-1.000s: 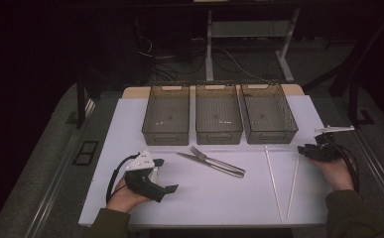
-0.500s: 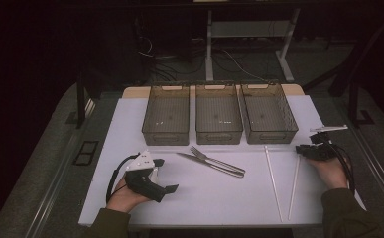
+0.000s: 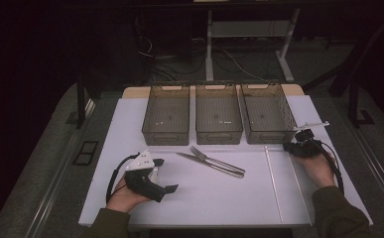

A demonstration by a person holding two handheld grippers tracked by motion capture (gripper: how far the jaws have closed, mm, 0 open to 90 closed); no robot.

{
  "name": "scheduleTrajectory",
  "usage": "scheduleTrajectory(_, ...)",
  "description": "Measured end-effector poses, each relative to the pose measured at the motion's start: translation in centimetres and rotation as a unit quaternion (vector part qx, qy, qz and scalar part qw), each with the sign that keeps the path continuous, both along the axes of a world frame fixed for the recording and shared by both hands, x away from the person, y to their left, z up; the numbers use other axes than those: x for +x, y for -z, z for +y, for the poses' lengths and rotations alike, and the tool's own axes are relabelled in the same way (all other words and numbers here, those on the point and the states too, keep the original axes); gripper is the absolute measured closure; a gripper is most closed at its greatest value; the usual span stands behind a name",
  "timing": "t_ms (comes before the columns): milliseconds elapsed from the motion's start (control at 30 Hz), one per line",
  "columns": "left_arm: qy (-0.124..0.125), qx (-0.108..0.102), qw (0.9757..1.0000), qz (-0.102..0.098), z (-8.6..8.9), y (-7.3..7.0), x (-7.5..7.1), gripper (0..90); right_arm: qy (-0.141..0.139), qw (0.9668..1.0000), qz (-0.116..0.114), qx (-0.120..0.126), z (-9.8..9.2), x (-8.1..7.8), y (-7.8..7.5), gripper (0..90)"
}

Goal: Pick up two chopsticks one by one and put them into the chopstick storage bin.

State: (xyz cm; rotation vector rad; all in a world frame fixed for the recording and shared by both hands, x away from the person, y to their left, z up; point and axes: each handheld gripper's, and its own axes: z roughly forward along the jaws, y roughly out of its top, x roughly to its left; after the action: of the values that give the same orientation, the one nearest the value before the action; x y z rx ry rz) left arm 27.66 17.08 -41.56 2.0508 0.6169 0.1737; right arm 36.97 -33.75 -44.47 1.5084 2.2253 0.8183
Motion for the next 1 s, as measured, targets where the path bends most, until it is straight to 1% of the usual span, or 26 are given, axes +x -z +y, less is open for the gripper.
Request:
scheduleTrajectory(33,0.0,0.0,1.0,0.001,0.0,0.0,0.0,0.0,-0.006,1.0,-0.001,0.001,0.3,0.0,0.0,82.6)
scheduleTrajectory(67,0.0,0.0,1.0,0.001,0.0,0.0,0.0,0.0,-0.006,1.0,-0.001,0.001,0.3,0.0,0.0,82.6)
scheduleTrajectory(100,0.0,0.0,1.0,0.001,0.0,0.0,0.0,0.0,-0.013,0.9999,0.0,-0.001,1.0,0.1,0.0,82.9)
scheduleTrajectory(233,0.0,-0.001,1.0,0.0,0.0,0.0,0.0,0.0,-0.031,0.9995,-0.002,0.0,2.2,0.4,0.0,83.5)
scheduleTrajectory(267,0.0,-0.001,1.0,0.0,0.0,0.0,0.0,0.0,-0.037,0.9993,-0.002,-0.004,2.5,0.4,0.0,83.7)
scheduleTrajectory(300,-0.001,-0.001,1.0,0.0,0.0,0.0,0.0,0.0,-0.037,0.9993,-0.002,-0.004,2.5,0.4,0.0,83.7)
scheduleTrajectory(333,-0.001,-0.002,1.0,-0.001,0.0,0.0,0.0,0.0,-0.047,0.9988,-0.003,-0.009,3.0,0.5,0.0,83.8)
scheduleTrajectory(367,-0.001,-0.002,1.0,-0.001,0.0,0.0,0.0,0.0,-0.054,0.9985,-0.006,-0.011,3.2,0.5,0.0,83.8)
scheduleTrajectory(467,-0.001,-0.003,1.0,-0.001,0.1,0.0,0.0,0.0,-0.057,0.9983,-0.008,-0.012,3.3,0.5,0.0,83.8)
scheduleTrajectory(567,0.0,-0.001,1.0,-0.003,0.1,0.0,0.0,0.0,-0.057,0.9983,-0.008,-0.006,3.2,0.5,0.0,82.7)
scheduleTrajectory(633,-0.001,-0.002,1.0,-0.001,0.1,0.0,-0.1,0.0,-0.054,0.9985,-0.01,-0.003,3.0,0.3,-0.2,76.3)
scheduleTrajectory(700,-0.001,-0.001,1.0,-0.001,0.1,-0.1,-0.1,0.0,-0.051,0.9984,-0.02,0.014,2.6,-0.2,-0.8,71.6)
scheduleTrajectory(733,-0.002,-0.003,1.0,-0.001,0.1,-0.1,-0.1,0.0,-0.049,0.9984,-0.023,0.019,2.2,-0.5,-1.2,70.6)
scheduleTrajectory(767,-0.003,-0.004,1.0,-0.001,0.1,-0.1,-0.1,0.0,-0.049,0.9984,-0.023,0.019,2.2,-0.5,-1.2,70.6)
scheduleTrajectory(800,-0.003,-0.004,1.0,0.0,0.1,-0.1,-0.1,0.0,-0.049,0.9981,-0.026,0.028,1.6,-1.4,-1.6,67.1)
scheduleTrajectory(867,-0.001,-0.003,1.0,-0.001,0.1,-0.1,-0.1,0.0,-0.051,0.9979,-0.027,0.029,1.2,-2.4,-1.9,66.1)
scheduleTrajectory(900,0.0,-0.003,1.0,-0.001,0.1,-0.1,-0.1,0.0,-0.051,0.9979,-0.027,0.029,1.2,-2.4,-1.9,66.1)
scheduleTrajectory(933,0.002,0.001,1.0,-0.002,0.1,-0.1,-0.1,0.0,-0.054,0.9976,-0.027,0.034,0.8,-3.5,-2.0,64.9)
scheduleTrajectory(967,0.001,0.0,1.0,-0.002,0.1,-0.1,-0.1,0.0,-0.054,0.9976,-0.027,0.034,0.8,-3.5,-2.0,64.9)
scheduleTrajectory(1000,0.002,0.0,1.0,-0.003,0.1,-0.1,-0.1,0.0,-0.056,0.9975,-0.028,0.034,0.7,-4.1,-2.0,64.9)
